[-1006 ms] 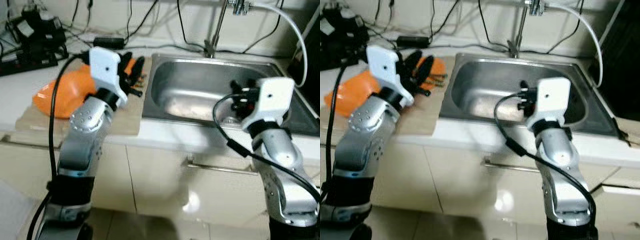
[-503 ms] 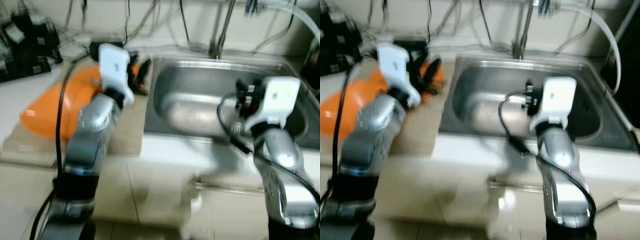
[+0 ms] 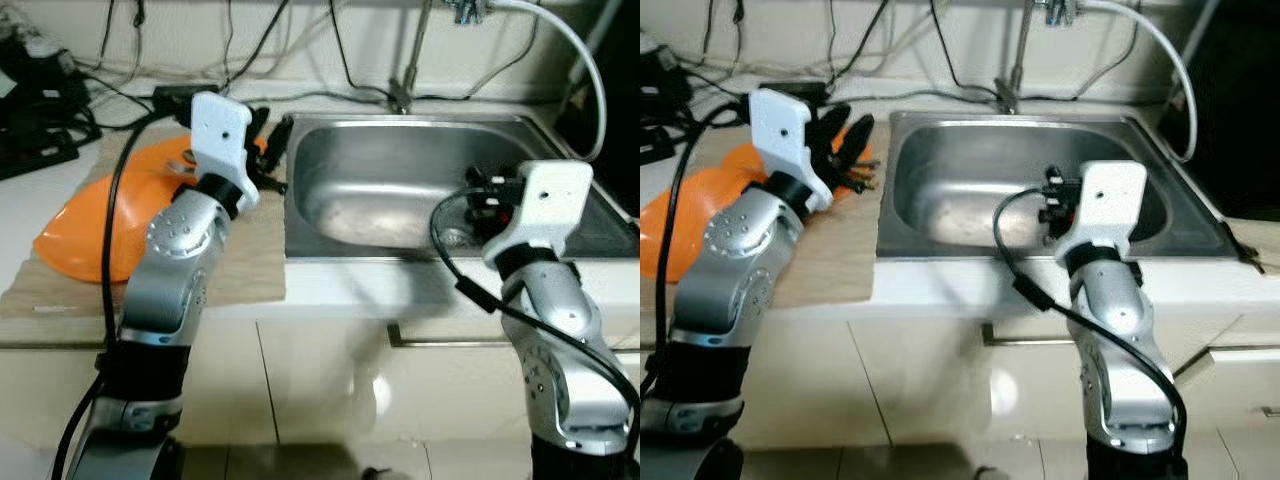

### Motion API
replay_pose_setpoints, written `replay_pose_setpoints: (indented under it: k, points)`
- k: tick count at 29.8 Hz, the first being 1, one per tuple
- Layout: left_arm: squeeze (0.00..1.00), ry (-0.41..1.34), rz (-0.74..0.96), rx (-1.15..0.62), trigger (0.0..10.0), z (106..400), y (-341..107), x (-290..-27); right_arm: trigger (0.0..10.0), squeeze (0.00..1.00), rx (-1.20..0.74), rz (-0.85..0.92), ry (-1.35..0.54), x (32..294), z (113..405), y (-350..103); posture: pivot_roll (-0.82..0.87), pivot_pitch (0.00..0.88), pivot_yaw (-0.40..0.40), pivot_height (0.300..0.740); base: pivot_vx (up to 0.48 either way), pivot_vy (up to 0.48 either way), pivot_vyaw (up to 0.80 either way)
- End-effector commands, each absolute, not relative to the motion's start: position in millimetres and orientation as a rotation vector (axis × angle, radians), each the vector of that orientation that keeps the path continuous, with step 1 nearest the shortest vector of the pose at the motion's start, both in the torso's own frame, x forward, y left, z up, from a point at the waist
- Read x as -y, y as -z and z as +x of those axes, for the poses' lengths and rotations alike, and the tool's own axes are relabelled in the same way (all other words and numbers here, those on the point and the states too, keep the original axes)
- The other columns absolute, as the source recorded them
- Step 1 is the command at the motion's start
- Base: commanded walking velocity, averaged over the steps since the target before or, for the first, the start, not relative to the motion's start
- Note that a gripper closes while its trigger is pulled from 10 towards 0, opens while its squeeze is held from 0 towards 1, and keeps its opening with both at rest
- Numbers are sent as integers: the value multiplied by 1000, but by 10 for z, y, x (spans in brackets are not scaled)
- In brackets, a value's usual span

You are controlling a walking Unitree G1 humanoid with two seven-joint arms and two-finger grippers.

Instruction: Kitchen organization

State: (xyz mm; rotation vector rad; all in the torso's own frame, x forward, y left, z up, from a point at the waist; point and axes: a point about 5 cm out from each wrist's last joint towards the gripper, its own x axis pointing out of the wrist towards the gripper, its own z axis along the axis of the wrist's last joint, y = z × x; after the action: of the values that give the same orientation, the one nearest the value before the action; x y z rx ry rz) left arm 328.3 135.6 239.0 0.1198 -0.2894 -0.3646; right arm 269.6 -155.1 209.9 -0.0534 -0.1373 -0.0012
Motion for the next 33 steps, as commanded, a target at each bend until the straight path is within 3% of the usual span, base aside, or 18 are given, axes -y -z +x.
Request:
replay_pose_setpoints:
  k: [1, 7, 14, 22, 33]
  points:
    - [0, 381, 128, 304, 10000, 3299, -2440, -1292, 10000, 0, 134, -54, 24, 1607, 2686, -2106, -54, 16, 7, 740, 0, 401, -800]
    - [0, 357, 148, 303, 10000, 3296, -2458, -1316, 10000, 0, 142, -51, -2, 1583, 2722, -2130, -42, 16, -6, 740, 0, 240, -369]
    - [0, 308, 106, 292, 10000, 3281, -2433, -1362, 10000, 0, 141, -57, -77, 1524, 2741, -2128, -24, 11, -26, 740, 0, -480, 0]
    - [0, 232, 165, 268, 10000, 3238, -2436, -1497, 10000, 0, 88, -91, -238, 1460, 2766, -2044, -4, 0, -49, 740, 0, 0, 0]
    - [0, 241, 154, 275, 10000, 3210, -2475, -1482, 10000, 0, 60, -134, -290, 1442, 2795, -1972, 8, 5, -51, 740, 0, 0, 37]
